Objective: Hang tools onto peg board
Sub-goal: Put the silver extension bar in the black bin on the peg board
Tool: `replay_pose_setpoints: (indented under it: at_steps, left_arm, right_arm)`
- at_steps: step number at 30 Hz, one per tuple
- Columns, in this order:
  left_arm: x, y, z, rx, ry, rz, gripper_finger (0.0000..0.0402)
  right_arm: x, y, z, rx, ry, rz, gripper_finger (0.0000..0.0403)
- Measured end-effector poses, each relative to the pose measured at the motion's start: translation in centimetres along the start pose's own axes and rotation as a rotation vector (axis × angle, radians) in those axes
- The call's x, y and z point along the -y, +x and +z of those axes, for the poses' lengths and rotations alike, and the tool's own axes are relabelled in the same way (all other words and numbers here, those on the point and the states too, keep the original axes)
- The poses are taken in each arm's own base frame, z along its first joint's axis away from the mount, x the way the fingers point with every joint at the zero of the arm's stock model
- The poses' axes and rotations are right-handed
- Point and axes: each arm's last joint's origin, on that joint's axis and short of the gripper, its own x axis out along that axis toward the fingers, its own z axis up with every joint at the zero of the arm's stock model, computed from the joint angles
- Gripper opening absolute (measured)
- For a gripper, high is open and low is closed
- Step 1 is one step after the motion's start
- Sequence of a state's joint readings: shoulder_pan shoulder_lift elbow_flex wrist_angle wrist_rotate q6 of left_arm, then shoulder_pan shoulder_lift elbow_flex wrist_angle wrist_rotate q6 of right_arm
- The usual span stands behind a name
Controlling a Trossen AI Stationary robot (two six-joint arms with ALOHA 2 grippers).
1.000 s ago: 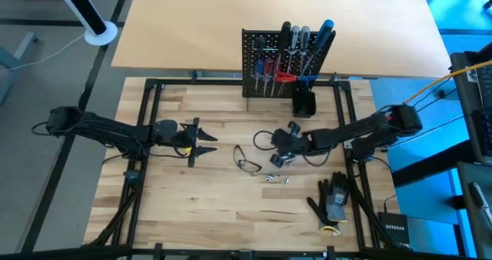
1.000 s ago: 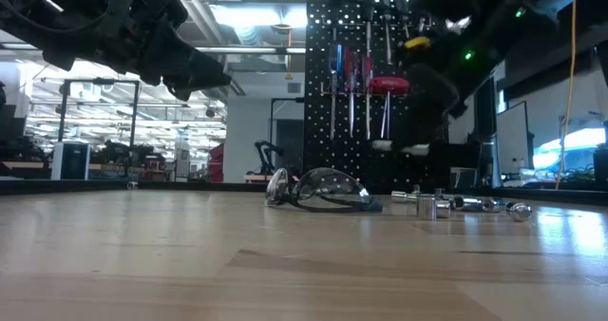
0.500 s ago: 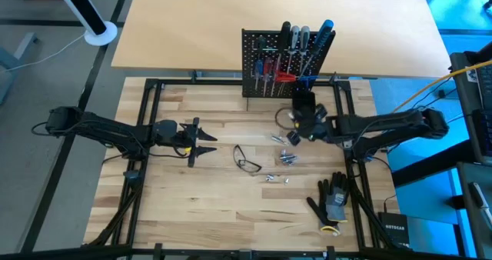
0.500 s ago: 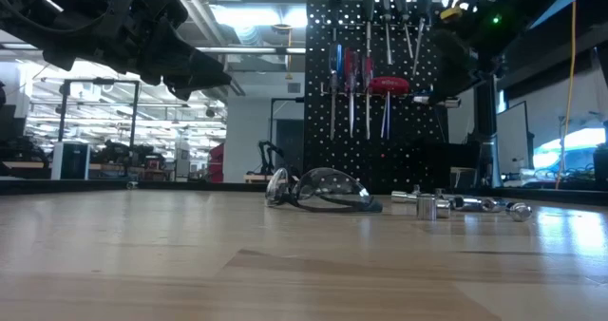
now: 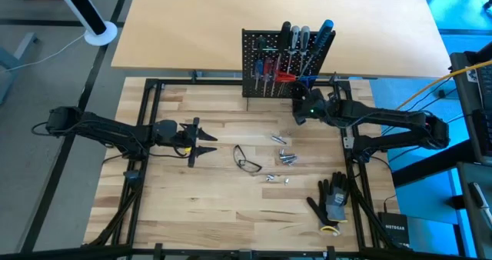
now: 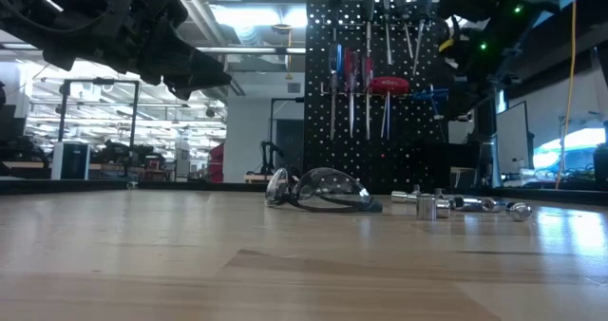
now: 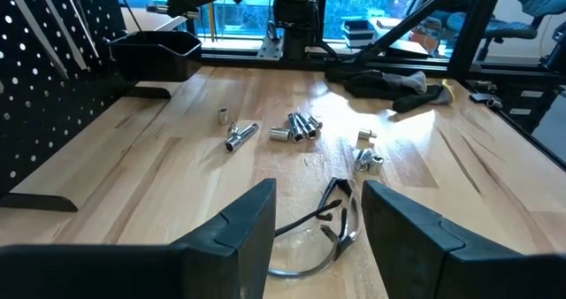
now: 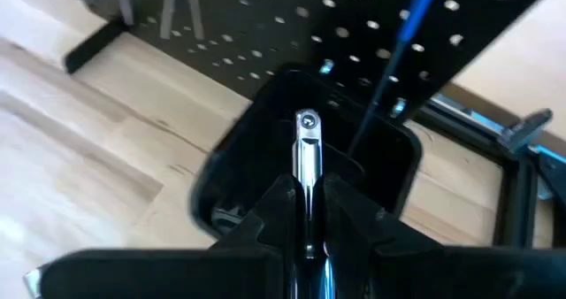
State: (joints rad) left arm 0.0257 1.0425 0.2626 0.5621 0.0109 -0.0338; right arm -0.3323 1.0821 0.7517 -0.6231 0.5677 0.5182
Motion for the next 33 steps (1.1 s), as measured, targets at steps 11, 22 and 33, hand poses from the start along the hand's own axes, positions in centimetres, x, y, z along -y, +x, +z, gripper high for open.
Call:
replay_pose_setpoints:
  at_steps: [11,22,33]
  left_arm:
    - [0.0,0.0,0.0,0.000,-0.003,0.000,0.0159]
    - [0.0,0.0,0.0,0.000,-0.003,0.000,0.0159]
    - [0.0,0.0,0.0,0.001,0.000,0.000,0.0159]
  right_arm:
    - [1.1,0.8,0.5,-0.033,0.055,-0.006,0.0049]
    - [1.8,3.0,-0.9,0.008,0.154,-0.013,0.0049]
    - [1.9,4.3,-2.5,0.031,0.186,0.017,0.0049]
